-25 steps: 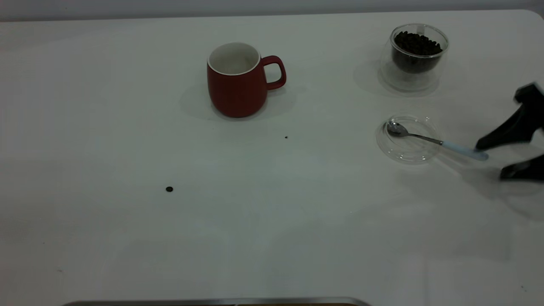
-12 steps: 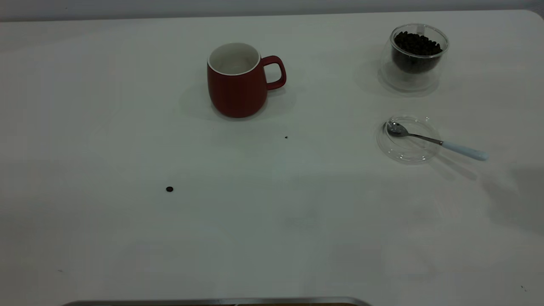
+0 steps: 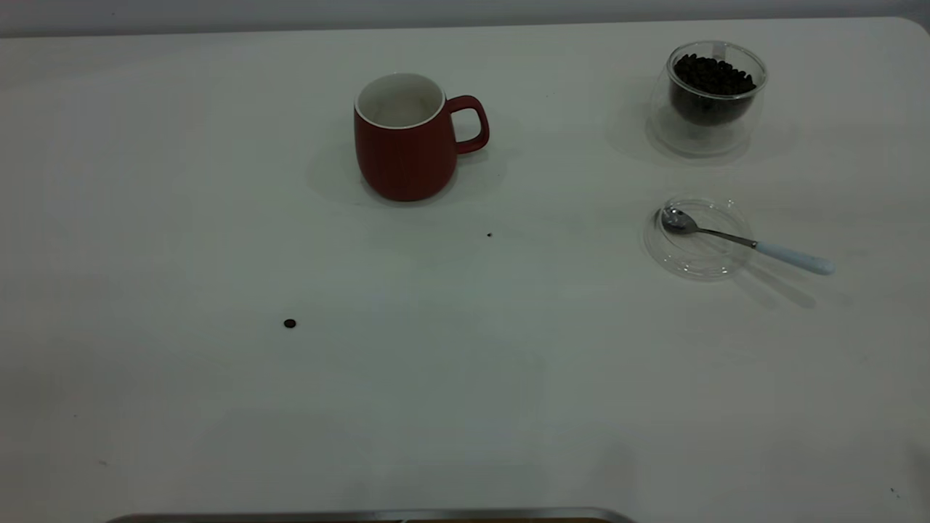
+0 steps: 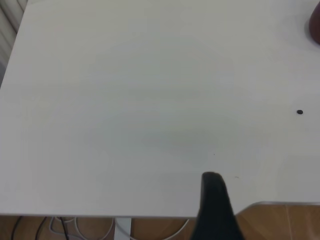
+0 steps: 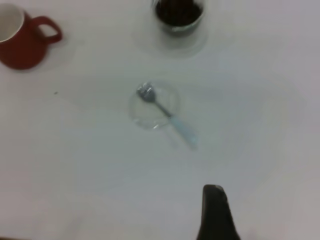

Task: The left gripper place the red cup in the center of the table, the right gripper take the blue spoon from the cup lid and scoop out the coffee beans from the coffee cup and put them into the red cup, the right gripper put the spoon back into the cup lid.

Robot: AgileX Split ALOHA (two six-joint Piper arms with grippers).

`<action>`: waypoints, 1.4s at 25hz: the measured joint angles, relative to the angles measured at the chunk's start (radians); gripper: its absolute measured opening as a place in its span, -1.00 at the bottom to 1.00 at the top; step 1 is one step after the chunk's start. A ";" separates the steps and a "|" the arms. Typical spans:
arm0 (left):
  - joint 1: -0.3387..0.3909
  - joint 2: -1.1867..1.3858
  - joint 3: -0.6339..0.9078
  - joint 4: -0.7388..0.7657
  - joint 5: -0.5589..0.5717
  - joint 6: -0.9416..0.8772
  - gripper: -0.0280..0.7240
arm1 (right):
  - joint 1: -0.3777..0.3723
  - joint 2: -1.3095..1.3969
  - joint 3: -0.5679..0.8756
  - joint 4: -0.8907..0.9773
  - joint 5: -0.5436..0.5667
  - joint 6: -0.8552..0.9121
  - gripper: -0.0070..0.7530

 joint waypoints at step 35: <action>0.000 0.000 0.000 0.000 0.000 0.000 0.64 | 0.283 -0.613 0.147 -0.408 0.214 0.352 0.46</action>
